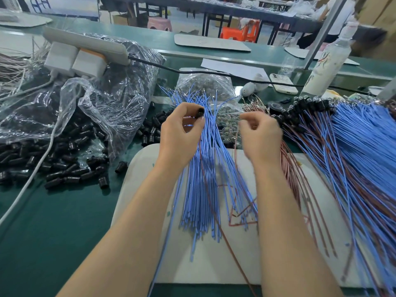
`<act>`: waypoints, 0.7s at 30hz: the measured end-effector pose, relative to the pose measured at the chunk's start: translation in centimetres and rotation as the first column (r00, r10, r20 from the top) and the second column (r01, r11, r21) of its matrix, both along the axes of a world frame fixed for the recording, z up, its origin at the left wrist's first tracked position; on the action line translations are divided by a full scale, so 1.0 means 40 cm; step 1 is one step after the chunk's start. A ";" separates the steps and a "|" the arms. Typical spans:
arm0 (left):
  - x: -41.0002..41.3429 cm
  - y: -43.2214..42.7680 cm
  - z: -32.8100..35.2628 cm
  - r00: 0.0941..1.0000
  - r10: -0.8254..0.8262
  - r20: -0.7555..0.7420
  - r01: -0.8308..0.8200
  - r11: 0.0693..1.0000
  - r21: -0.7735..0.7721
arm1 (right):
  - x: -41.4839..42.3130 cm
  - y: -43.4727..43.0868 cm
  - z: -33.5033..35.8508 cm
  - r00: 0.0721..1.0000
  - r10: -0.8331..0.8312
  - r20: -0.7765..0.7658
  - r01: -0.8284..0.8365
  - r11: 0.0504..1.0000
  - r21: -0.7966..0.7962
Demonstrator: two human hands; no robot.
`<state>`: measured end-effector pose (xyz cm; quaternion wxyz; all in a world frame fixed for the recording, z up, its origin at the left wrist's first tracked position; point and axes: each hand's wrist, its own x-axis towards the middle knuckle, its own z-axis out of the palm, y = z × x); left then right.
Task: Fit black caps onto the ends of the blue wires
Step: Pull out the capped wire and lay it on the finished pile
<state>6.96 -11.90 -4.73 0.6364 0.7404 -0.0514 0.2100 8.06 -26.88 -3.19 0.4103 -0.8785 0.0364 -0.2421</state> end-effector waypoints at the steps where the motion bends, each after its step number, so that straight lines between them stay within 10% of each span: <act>1: 0.000 -0.001 -0.001 1.000 0.003 0.002 -0.003 1.000 0.005 | 0.003 -0.023 0.002 0.997 -0.076 -0.003 0.076 0.997 0.011; 9: -0.003 -0.014 -0.012 1.000 0.012 0.007 -0.013 0.994 0.109 | 0.032 -0.045 -0.040 0.906 -0.109 -0.408 0.025 0.978 -0.206; 21: -0.008 -0.015 -0.008 1.000 0.016 0.008 -0.017 0.989 0.149 | 0.030 -0.011 -0.060 0.944 -0.087 -0.319 -0.003 0.963 -0.271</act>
